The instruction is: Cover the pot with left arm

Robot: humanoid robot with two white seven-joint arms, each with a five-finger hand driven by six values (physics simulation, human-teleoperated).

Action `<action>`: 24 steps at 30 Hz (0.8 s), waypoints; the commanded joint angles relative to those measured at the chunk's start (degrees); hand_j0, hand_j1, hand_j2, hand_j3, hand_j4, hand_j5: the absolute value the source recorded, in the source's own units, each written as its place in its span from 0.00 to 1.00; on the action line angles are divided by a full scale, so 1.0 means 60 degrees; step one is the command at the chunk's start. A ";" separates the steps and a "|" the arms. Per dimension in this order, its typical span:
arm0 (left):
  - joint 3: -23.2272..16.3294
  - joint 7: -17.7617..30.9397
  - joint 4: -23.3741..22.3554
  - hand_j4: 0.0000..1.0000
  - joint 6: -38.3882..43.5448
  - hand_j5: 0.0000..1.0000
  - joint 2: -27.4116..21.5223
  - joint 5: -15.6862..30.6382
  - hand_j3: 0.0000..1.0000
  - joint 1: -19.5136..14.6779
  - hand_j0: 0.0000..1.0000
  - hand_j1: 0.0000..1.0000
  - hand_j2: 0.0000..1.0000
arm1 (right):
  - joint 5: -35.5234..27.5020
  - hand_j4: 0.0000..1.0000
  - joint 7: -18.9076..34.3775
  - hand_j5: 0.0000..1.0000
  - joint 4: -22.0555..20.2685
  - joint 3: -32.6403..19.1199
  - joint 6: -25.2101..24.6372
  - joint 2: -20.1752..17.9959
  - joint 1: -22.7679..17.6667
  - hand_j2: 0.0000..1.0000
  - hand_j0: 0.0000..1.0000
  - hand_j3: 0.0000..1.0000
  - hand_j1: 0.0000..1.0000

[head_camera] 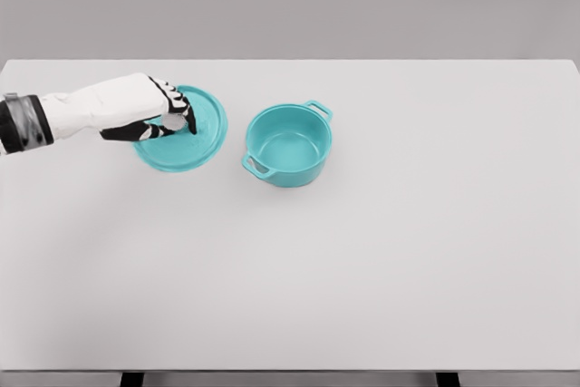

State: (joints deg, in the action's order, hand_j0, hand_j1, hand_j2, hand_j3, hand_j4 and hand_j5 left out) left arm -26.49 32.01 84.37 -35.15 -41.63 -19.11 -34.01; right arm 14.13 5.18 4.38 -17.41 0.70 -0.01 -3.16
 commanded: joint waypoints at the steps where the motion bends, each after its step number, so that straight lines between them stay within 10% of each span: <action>1: -0.0038 -0.0003 0.0015 0.52 0.0026 0.52 0.0375 0.0021 0.52 -0.0015 0.52 0.52 0.52 | -0.0011 1.00 0.0002 1.00 0.0003 0.0001 0.0000 0.0001 0.0000 1.00 1.00 1.00 1.00; 24: -0.0097 -0.0003 -0.1713 0.52 0.0026 0.52 0.3700 -0.1722 0.52 -0.0718 0.52 0.52 0.52 | 0.0004 1.00 0.0002 1.00 0.0003 0.0001 0.0000 0.0001 0.0000 1.00 1.00 1.00 1.00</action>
State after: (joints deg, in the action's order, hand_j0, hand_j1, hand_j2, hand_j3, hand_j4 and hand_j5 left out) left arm -27.13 32.05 75.61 -35.16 -21.49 -28.51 -38.41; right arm 14.13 5.18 4.37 -17.41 0.70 -0.01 -3.16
